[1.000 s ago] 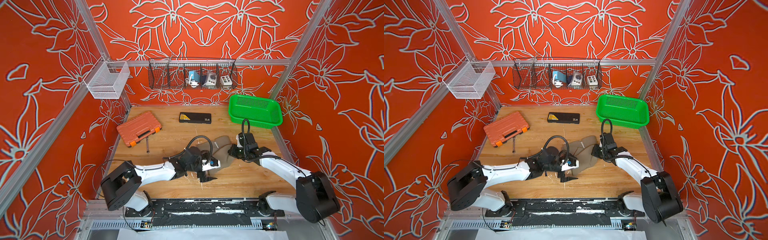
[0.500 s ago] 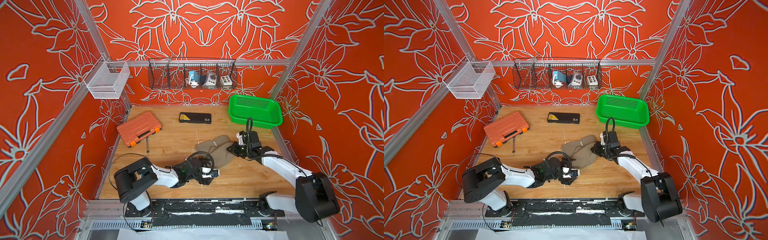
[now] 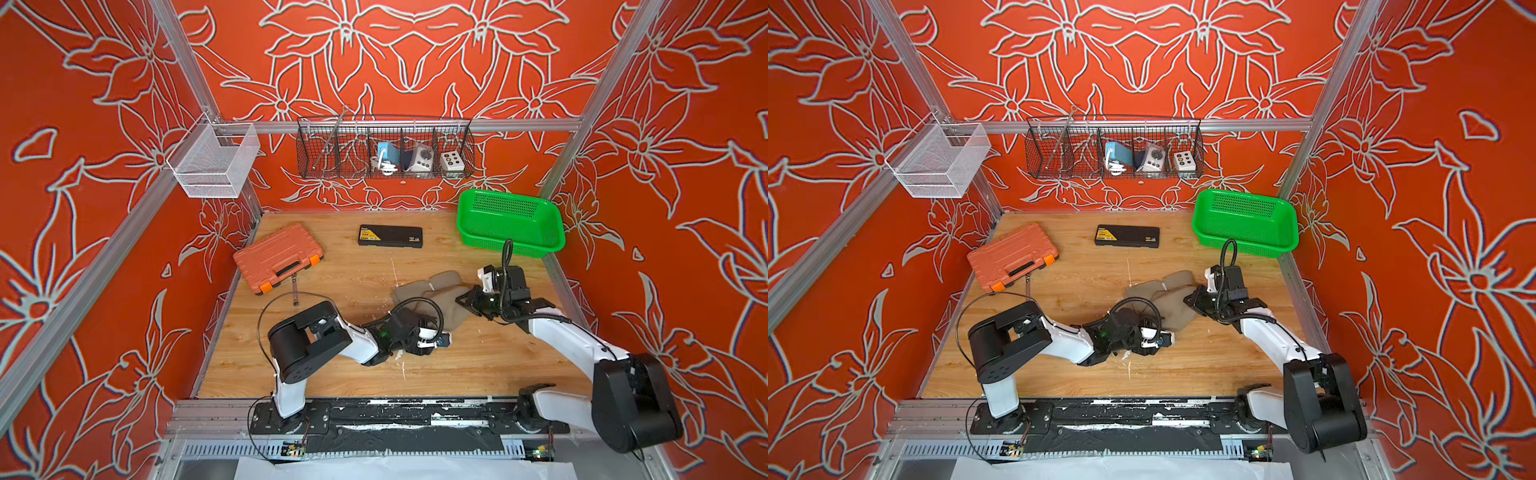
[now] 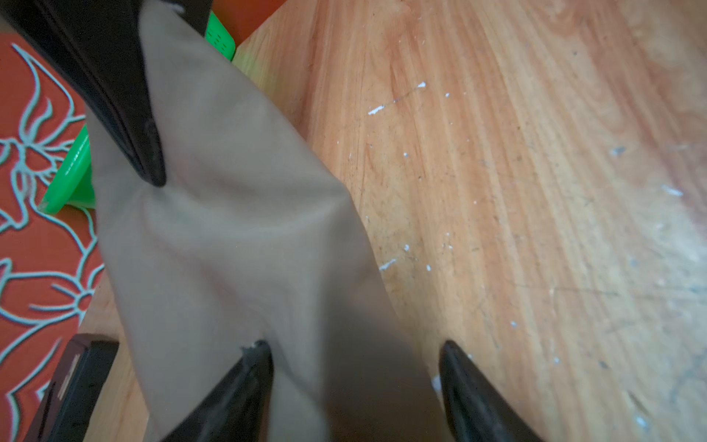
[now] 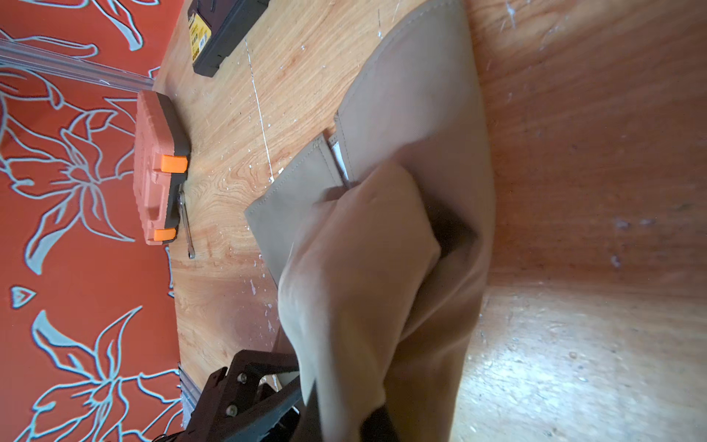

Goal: Roll up the skirts
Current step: Roll the skirt at the center of the board.

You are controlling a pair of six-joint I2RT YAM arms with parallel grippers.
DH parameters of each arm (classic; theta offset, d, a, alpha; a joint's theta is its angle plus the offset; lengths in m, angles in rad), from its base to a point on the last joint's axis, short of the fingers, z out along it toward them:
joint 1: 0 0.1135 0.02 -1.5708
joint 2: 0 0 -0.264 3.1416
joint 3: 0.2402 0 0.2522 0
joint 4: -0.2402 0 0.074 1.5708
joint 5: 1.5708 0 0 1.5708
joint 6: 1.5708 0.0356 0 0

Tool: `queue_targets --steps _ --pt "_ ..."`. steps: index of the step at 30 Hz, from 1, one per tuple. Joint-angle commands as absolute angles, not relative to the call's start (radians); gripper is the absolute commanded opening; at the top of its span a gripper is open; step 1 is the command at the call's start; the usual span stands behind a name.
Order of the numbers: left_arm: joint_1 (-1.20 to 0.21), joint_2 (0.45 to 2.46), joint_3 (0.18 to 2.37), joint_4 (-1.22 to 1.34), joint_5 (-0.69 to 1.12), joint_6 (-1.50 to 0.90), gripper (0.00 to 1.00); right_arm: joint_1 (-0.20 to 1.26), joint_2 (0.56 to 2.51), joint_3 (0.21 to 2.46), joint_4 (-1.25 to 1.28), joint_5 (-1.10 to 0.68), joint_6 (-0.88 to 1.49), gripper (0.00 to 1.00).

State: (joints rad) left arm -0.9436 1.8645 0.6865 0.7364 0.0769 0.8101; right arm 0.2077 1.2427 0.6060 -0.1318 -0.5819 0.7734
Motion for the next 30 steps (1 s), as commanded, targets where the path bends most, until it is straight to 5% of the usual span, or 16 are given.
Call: queue_targets --steps 1,7,11,15,18,25,30 --pt "-0.924 1.901 0.693 0.651 0.02 0.787 0.42 0.184 1.235 0.577 -0.096 -0.647 0.789 0.0" --pt "-0.919 1.879 0.753 0.475 0.109 0.747 0.25 0.144 1.241 0.557 -0.1 -0.683 0.764 0.0" --pt "-0.919 1.87 0.87 0.266 0.246 0.687 0.0 0.116 1.25 0.575 -0.13 -0.698 0.728 0.04" --pt "-0.902 1.845 0.946 0.17 0.416 0.592 0.0 0.072 1.234 0.586 -0.168 -0.703 0.69 0.45" --pt "-0.877 1.858 1.0 0.12 0.534 0.519 0.0 0.05 1.202 0.587 -0.189 -0.709 0.68 0.64" --pt "-0.762 1.958 1.146 0.041 0.787 0.329 0.0 0.036 1.071 0.573 -0.282 -0.707 0.667 0.79" --pt "-0.663 2.069 1.27 -0.002 0.951 0.205 0.0 0.033 0.976 0.544 -0.358 -0.705 0.661 0.8"
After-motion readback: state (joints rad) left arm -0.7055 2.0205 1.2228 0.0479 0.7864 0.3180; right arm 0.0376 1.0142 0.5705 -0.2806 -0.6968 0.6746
